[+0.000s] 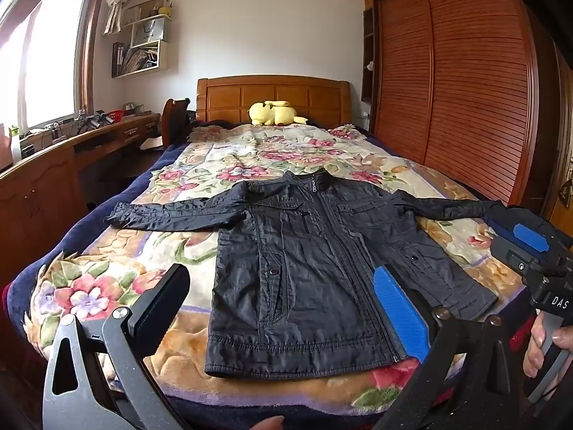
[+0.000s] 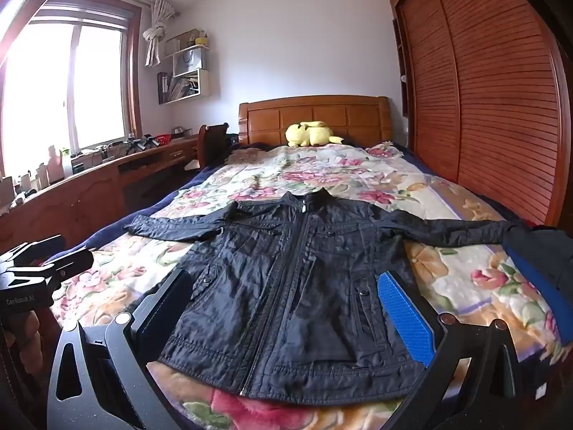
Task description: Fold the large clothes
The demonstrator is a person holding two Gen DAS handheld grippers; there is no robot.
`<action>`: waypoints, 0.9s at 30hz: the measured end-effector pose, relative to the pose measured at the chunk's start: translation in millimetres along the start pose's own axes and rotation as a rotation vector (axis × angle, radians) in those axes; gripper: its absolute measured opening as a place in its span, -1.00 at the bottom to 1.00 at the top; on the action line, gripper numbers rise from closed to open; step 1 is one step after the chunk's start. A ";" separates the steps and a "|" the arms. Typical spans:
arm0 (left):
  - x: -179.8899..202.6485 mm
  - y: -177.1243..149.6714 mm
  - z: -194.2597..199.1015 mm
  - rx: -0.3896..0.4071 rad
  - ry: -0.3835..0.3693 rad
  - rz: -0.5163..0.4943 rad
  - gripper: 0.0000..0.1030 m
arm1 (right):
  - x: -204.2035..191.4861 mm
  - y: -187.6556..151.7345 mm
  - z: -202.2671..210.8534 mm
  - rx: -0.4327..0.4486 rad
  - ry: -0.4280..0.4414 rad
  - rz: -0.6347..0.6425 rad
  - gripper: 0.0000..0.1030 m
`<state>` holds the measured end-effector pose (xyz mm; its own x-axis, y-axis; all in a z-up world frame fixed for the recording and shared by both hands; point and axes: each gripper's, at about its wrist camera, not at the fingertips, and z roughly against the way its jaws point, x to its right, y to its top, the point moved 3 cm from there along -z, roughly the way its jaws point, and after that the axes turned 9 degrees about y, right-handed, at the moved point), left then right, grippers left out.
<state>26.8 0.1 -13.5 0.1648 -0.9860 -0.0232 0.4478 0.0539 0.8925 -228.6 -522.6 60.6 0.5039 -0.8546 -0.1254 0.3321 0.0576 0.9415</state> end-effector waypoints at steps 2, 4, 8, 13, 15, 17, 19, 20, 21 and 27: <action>0.0 0.0 0.3 0.006 0.003 -0.003 1.00 | -0.2 0.0 -0.3 -0.002 -0.002 0.001 1.00; 0.0 0.0 0.0 -0.001 0.007 -0.004 1.00 | -0.3 0.2 0.5 0.009 0.001 -0.001 1.00; 0.1 0.0 -0.6 -0.001 0.007 -0.005 1.00 | -0.7 0.3 0.1 0.008 -0.003 0.001 1.00; 1.2 0.4 1.0 0.004 0.007 -0.008 1.00 | -0.7 0.1 -2.1 0.010 -0.006 -0.003 1.00; 2.0 1.8 4.2 0.011 0.009 -0.011 1.00 | -0.9 -0.1 -0.5 0.013 -0.008 -0.004 1.00; 1.7 2.4 6.2 0.015 0.010 -0.011 1.00 | -0.8 0.5 3.1 0.018 -0.006 -0.003 1.00; 4.3 3.3 10.6 0.021 0.011 -0.007 1.00 | -1.8 1.2 3.7 0.021 -0.006 -0.002 1.00; 3.4 4.1 11.0 0.023 0.011 -0.006 1.00 | -2.2 1.5 3.7 0.021 -0.005 -0.002 1.00; 3.4 4.3 11.3 0.024 0.012 -0.005 1.00 | -1.6 1.5 4.1 0.023 -0.003 -0.004 1.00; 5.8 6.6 13.5 0.032 0.011 -0.004 1.00 | -1.2 1.2 4.9 0.032 0.002 -0.003 1.00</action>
<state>18.8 -7.4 -1.7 0.1730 -0.9844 -0.0319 0.4199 0.0444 0.9065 -232.7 -524.0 63.5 0.5047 -0.8535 -0.1293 0.3083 0.0383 0.9505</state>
